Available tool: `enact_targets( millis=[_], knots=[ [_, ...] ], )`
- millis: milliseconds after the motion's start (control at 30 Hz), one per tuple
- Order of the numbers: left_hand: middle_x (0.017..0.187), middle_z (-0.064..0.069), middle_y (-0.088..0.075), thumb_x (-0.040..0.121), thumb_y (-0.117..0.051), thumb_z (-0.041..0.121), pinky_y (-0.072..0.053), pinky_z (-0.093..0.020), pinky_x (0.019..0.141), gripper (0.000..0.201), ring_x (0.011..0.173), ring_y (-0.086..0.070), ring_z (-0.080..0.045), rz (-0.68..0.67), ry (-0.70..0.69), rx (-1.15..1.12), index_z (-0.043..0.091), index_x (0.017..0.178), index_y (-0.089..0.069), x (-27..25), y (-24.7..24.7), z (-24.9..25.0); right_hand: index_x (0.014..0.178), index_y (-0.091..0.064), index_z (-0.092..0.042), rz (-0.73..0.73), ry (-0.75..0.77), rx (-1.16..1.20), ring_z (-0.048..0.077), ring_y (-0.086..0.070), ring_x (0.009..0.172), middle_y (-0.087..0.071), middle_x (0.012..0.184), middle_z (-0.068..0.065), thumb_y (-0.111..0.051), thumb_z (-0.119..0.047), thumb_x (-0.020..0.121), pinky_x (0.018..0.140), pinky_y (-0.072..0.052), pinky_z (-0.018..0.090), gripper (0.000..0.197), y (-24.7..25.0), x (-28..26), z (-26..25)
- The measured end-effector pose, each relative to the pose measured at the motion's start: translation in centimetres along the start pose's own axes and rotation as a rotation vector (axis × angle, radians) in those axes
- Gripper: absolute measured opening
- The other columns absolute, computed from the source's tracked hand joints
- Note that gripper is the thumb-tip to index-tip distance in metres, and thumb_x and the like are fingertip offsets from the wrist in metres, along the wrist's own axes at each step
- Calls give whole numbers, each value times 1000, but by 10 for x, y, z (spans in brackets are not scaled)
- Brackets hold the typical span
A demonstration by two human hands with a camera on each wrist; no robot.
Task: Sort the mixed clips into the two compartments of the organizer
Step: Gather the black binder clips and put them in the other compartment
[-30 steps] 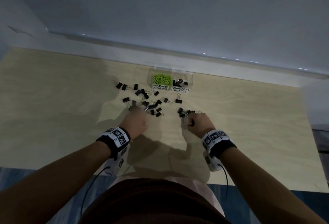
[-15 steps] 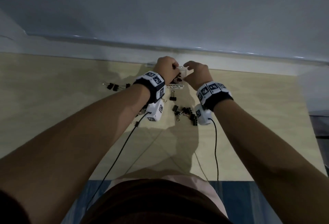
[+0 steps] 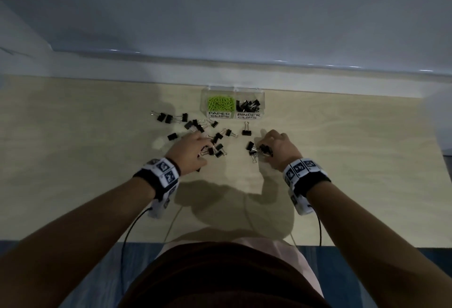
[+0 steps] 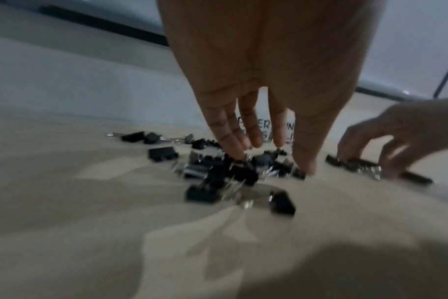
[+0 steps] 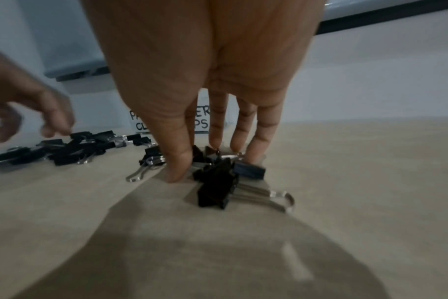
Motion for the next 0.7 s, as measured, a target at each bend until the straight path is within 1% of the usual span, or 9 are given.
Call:
enact_targets(
  millis=[67, 133, 200, 267, 367, 500, 567, 633, 700],
  knots=[
    [132, 0, -38, 74, -75, 30, -44, -37, 98, 64, 120, -39, -19, -43, 41, 37, 23, 131, -48, -14, -15, -13, 107, -65, -23, 37, -27, 14, 29, -46, 105, -47, 115, 4, -65, -12, 80, 91, -47, 38, 28, -3, -1, 2],
    [135, -1, -33, 72, -77, 29, -44, -38, 100, 69, 120, -37, -21, -48, 36, 56, 22, 133, -46, -20, -27, -20, 102, -66, -17, 50, -41, 49, 31, -51, 99, -49, 109, 7, -64, -7, 78, 89, -48, 39, 26, -4, -4, 3],
    [131, 0, -37, 72, -77, 26, -43, -37, 101, 61, 118, -39, -21, -18, 28, 40, 19, 127, -52, -17, -36, -25, 99, -66, -13, 51, -37, 73, 32, -53, 94, -52, 102, 9, -65, -7, 75, 84, -48, 38, 25, -2, -6, 2],
    [125, 0, -42, 75, -75, 22, -42, -38, 101, 44, 115, -42, -23, 12, 22, 22, 16, 115, -59, -12, -38, -28, 98, -65, -13, 37, -22, 64, 31, -55, 91, -54, 98, 8, -65, -10, 74, 80, -47, 34, 24, 0, -6, 0],
    [120, -2, -45, 80, -70, 19, -43, -38, 99, 24, 110, -46, -25, 14, -3, 63, 12, 101, -61, -8, -38, -28, 100, -62, -10, 13, -14, 30, 31, -57, 90, -59, 97, 10, -63, -12, 76, 76, -44, 31, 25, 4, -6, -4],
    [112, -4, -44, 77, -66, 19, -48, -39, 84, 19, 98, -49, -24, 3, -49, 108, 12, 92, -56, -6, -33, -28, 98, -59, -8, 31, -17, 62, 30, -56, 84, -59, 94, 12, -62, -16, 78, 72, -45, 32, 21, 7, -9, -10],
    [109, -5, -44, 74, -64, 18, -47, -36, 76, 19, 92, -50, -25, 9, -57, 122, 12, 88, -52, -4, -30, -28, 93, -56, -9, 25, -46, 91, 27, -54, 79, -56, 90, 9, -62, -15, 77, 67, -42, 30, 18, 7, -9, -11],
    [110, -6, -45, 75, -63, 19, -45, -33, 73, 20, 90, -51, -26, 7, -49, 151, 11, 90, -52, -1, -28, -28, 86, -52, -13, 20, -76, 121, 25, -51, 75, -53, 84, 5, -62, -12, 74, 64, -39, 28, 16, 6, -9, -10],
    [112, -6, -46, 76, -62, 21, -46, -35, 74, 21, 92, -52, -27, 3, -33, 177, 13, 93, -53, 2, -26, -28, 82, -50, -16, 23, -91, 148, 24, -50, 74, -52, 81, 3, -63, -11, 73, 63, -36, 26, 16, 5, -7, -8]
  ],
)
Point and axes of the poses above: each hand's wrist, its own x-axis towards the middle knuckle, its own y-axis out of the back of the hand, z = x × y, the point moved 4 cm from there along x, towards the middle knuckle
